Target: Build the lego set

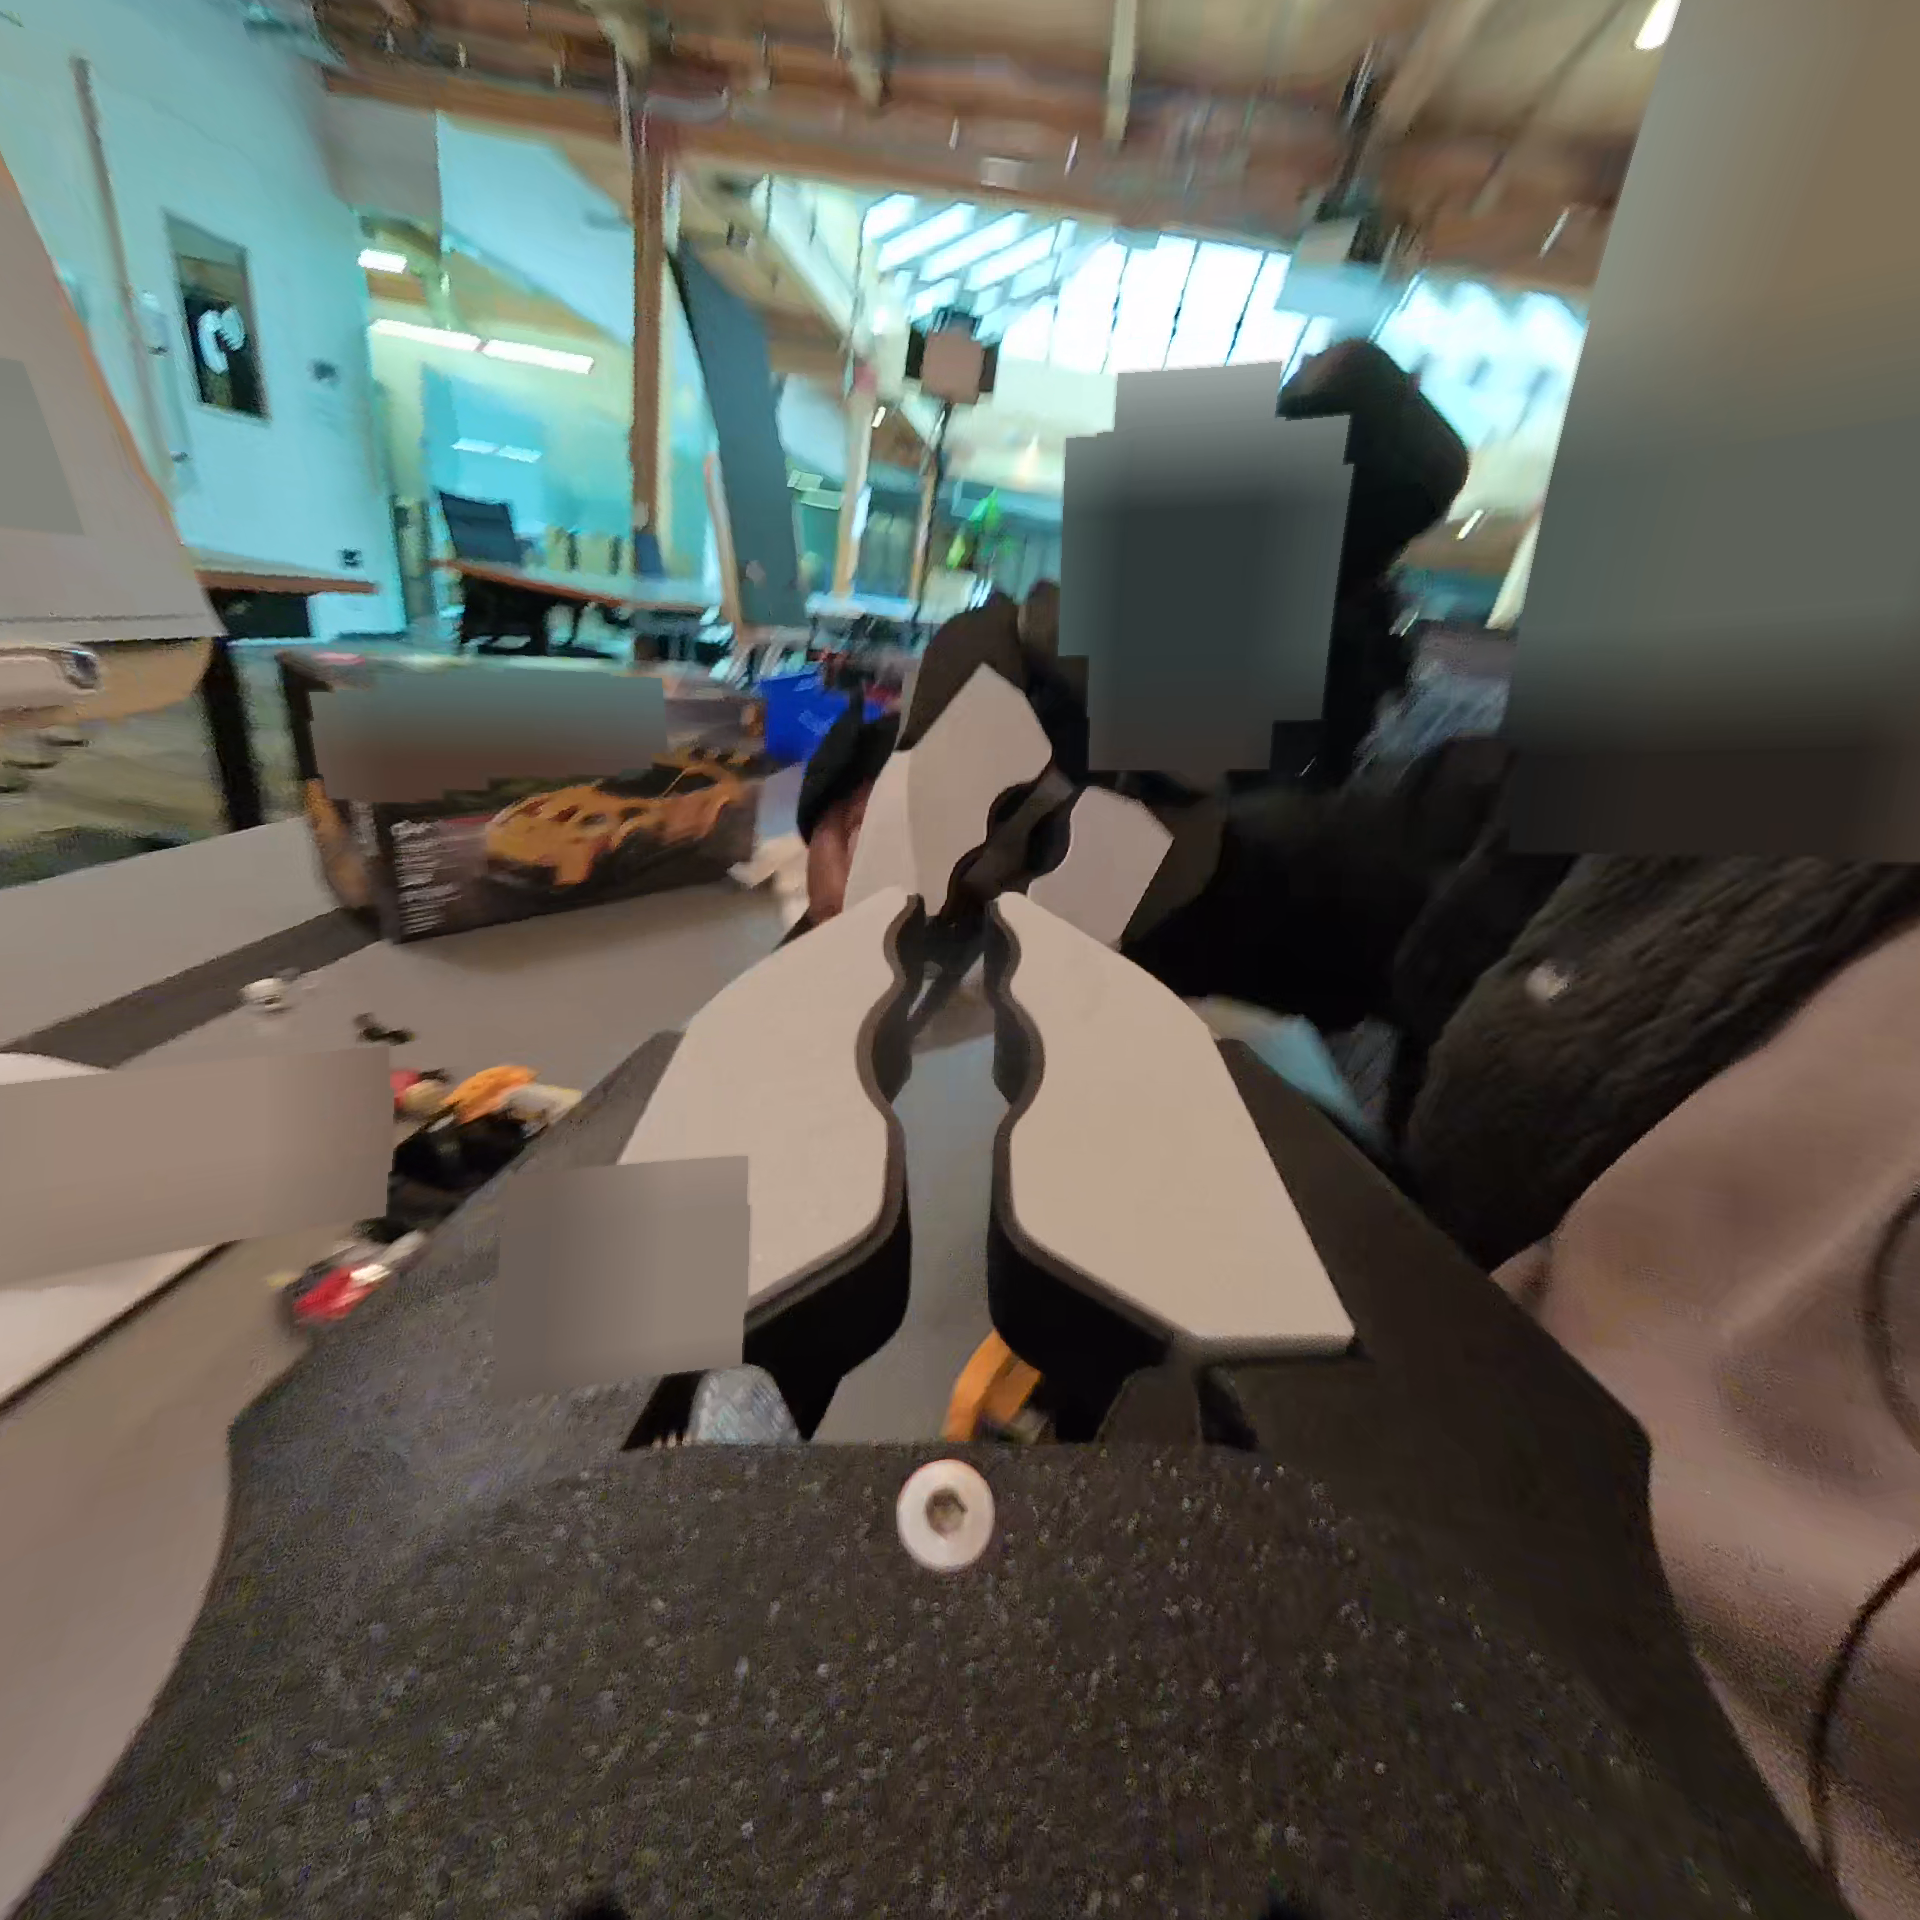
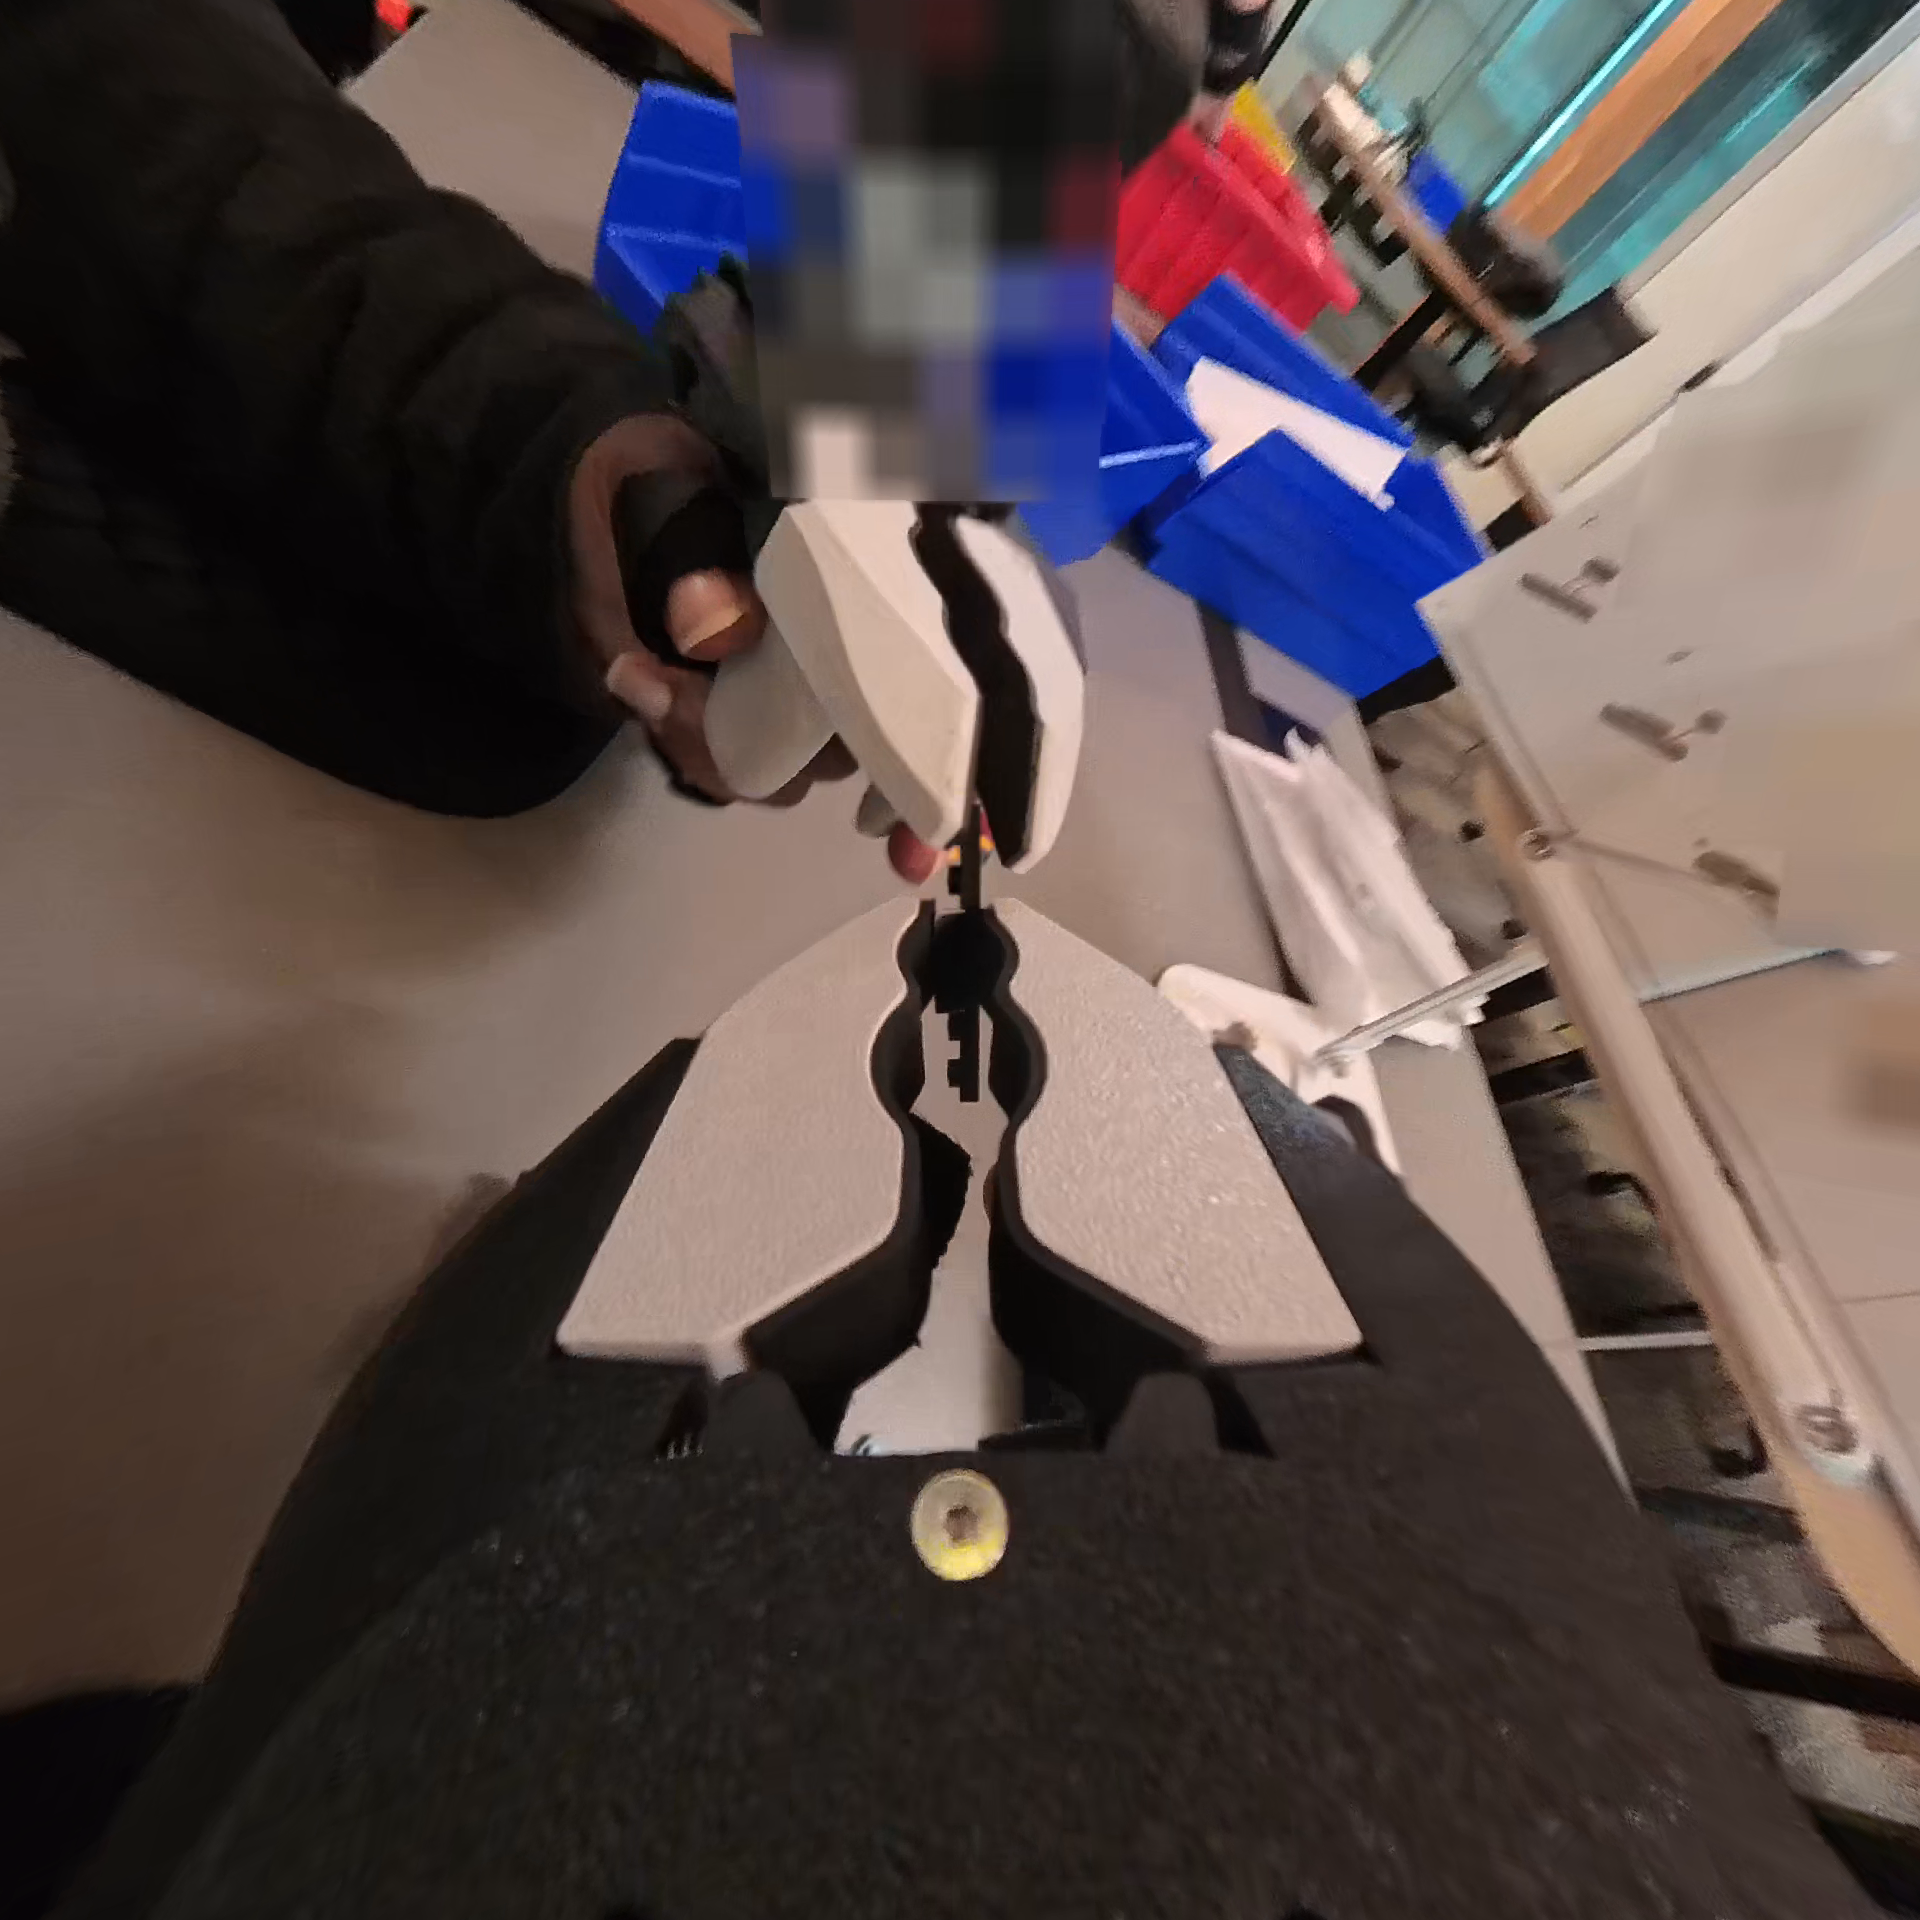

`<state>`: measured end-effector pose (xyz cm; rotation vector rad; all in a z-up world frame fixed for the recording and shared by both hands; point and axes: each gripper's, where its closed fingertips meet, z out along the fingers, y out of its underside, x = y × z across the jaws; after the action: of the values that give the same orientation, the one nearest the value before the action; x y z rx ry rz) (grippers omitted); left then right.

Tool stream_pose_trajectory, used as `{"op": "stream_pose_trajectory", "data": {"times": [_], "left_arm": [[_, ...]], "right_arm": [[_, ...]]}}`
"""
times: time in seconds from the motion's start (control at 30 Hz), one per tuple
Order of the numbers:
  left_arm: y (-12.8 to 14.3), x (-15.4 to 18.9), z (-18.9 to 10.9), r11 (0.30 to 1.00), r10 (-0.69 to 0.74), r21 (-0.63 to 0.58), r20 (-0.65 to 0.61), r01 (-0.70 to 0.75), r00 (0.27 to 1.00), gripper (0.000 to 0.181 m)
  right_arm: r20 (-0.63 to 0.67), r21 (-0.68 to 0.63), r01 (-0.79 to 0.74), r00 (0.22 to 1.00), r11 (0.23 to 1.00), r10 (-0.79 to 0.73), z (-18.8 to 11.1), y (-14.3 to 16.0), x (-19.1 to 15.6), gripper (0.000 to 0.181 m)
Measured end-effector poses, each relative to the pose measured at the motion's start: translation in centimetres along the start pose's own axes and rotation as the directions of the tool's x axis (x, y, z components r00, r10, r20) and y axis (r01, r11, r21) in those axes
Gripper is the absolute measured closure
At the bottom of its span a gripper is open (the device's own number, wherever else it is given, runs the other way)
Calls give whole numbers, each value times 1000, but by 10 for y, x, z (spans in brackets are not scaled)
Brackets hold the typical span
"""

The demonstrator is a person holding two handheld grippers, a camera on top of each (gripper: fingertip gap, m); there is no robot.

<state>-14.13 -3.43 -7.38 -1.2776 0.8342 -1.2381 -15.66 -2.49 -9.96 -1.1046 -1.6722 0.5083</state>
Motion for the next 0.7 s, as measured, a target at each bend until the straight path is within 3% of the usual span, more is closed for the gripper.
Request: {"op": "stream_pose_trajectory", "data": {"times": [0.1,0.2,0.33,0.47,0.57,0.7], "left_arm": [[19,-9,1,977,136,-178,74,-121,988,172],[46,-22,1,939,129,-335,121,-82,984,175],[82,-38,0,889,-154,-402,191,220,970,175],[120,-53,-3,696,-554,-371,267,615,788,176],[137,-60,-6,617,-604,-383,329,687,726,176],[146,-64,-8,579,-612,-389,373,717,697,176]], "right_arm": [[111,-88,-61,991,994,71,5,17,-8,174],[214,-189,-117,964,975,157,10,38,-14,174],[358,-333,-247,860,910,364,22,72,-29,174],[429,-448,-307,750,840,503,35,108,-47,172],[420,-471,-266,770,841,479,43,125,-51,172],[373,-471,-203,836,859,402,44,131,-45,161]]}}
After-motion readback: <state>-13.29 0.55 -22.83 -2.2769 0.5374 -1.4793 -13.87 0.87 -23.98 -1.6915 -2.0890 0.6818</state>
